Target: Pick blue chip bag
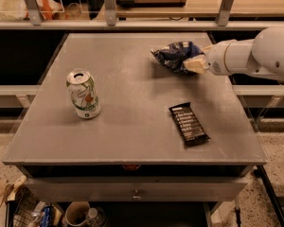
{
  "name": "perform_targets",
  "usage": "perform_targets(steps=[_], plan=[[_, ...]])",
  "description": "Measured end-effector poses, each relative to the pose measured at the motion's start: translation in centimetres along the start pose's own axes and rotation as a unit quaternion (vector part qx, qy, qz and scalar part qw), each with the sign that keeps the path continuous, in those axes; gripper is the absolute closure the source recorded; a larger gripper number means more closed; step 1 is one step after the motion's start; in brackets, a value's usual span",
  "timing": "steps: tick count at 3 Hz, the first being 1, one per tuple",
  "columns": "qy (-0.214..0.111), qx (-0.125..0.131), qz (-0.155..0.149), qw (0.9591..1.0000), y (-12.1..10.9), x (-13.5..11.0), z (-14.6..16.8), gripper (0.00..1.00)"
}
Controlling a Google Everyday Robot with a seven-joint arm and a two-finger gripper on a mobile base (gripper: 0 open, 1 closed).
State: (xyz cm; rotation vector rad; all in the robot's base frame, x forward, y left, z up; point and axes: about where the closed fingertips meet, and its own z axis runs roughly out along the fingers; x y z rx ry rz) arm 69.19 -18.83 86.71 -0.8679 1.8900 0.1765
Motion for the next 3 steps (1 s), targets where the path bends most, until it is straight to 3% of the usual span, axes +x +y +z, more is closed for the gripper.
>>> perform_targets(steps=[1, 3], plan=[[-0.036, 0.004, 0.006, 0.9993, -0.2, -1.8, -1.3, 1.00], [-0.114, 0.013, 0.005, 0.9934, -0.7, -7.6, -6.0, 1.00]])
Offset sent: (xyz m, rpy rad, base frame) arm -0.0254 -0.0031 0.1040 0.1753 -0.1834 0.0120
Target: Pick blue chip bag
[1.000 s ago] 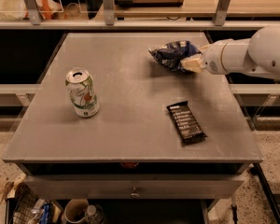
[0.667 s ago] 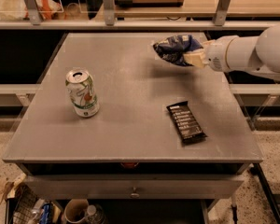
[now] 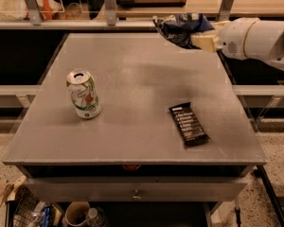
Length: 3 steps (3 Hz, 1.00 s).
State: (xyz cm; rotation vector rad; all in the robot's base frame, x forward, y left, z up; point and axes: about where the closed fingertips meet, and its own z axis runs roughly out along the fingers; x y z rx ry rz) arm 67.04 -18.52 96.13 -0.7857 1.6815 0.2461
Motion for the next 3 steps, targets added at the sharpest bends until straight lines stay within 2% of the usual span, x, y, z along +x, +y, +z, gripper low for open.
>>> perform_targets(steps=[1, 2, 3], plan=[[-0.027, 0.001, -0.010, 0.9996, -0.1, -2.4, -1.1, 1.00], [-0.036, -0.022, 0.002, 0.9991, -0.1, -3.3, -1.2, 1.00], [-0.035, -0.028, 0.001, 0.9990, 0.2, -3.4, -1.2, 1.00]])
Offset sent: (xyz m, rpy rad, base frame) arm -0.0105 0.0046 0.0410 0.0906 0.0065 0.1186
